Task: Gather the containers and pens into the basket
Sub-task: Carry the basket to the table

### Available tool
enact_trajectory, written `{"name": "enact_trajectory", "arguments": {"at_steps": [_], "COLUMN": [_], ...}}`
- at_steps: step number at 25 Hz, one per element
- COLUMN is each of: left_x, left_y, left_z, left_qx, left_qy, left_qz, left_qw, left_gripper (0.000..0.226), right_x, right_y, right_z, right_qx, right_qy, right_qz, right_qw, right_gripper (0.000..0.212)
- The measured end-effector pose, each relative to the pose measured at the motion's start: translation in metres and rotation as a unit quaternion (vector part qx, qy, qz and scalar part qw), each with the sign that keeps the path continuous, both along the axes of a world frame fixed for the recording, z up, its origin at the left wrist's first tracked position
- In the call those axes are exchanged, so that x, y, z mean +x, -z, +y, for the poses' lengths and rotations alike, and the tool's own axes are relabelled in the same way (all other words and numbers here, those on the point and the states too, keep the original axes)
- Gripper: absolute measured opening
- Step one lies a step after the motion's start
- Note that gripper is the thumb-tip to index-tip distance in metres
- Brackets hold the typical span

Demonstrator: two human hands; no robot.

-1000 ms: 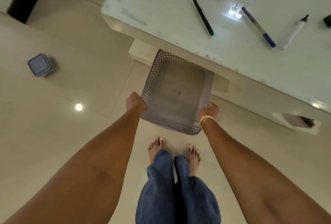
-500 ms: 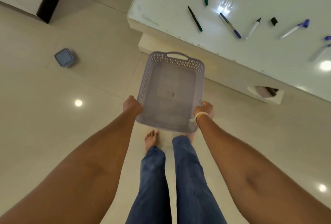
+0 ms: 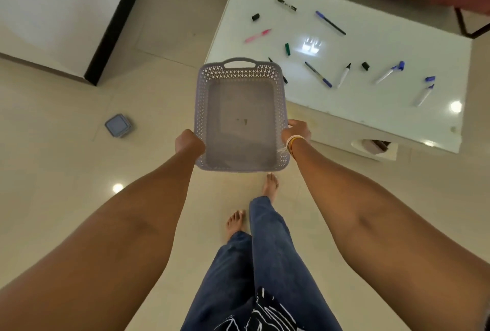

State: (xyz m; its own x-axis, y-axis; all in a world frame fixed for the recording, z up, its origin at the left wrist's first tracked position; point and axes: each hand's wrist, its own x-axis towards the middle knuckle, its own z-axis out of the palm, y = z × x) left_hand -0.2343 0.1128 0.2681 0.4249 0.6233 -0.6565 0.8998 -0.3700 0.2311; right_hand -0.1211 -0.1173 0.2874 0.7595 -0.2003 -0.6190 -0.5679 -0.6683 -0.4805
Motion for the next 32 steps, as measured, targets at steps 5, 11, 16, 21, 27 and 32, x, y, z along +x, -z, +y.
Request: {"name": "enact_trajectory", "arguments": {"at_steps": [5,11,16,21,27,32], "left_x": [0.053,0.139,0.189,0.22,0.237,0.25], "left_y": [0.003,0.025,0.053,0.092,0.122,0.08], "left_z": [0.023,0.048,0.048,0.063,0.073,0.075], "left_qx": [0.0,-0.004,-0.034,-0.032,-0.111,-0.195], "left_qy": [-0.068,-0.147,-0.199,-0.219,-0.242,-0.043], "left_qz": [-0.022,-0.021,-0.038,-0.028,-0.02,0.104], "left_qw": [0.997,0.989,0.979,0.975,0.964,0.974], "left_gripper": [0.028,0.029,0.032,0.03,0.028,0.05], "right_x": [0.071,0.161,0.21,0.233,0.242,0.25], "right_y": [0.0,0.028,0.058,0.106,0.127,0.104], "right_z": [0.023,0.059,0.077,0.092,0.098,0.11], "right_qx": [0.021,0.009,-0.043,-0.079,-0.073,-0.137], "right_qy": [-0.082,-0.158,-0.168,-0.132,-0.059,-0.117], "right_qz": [-0.026,0.013,0.023,0.038,-0.014,0.075], "right_qw": [0.996,0.987,0.985,0.987,0.995,0.981], "right_gripper": [0.035,0.041,0.043,0.038,0.04,0.042]}}
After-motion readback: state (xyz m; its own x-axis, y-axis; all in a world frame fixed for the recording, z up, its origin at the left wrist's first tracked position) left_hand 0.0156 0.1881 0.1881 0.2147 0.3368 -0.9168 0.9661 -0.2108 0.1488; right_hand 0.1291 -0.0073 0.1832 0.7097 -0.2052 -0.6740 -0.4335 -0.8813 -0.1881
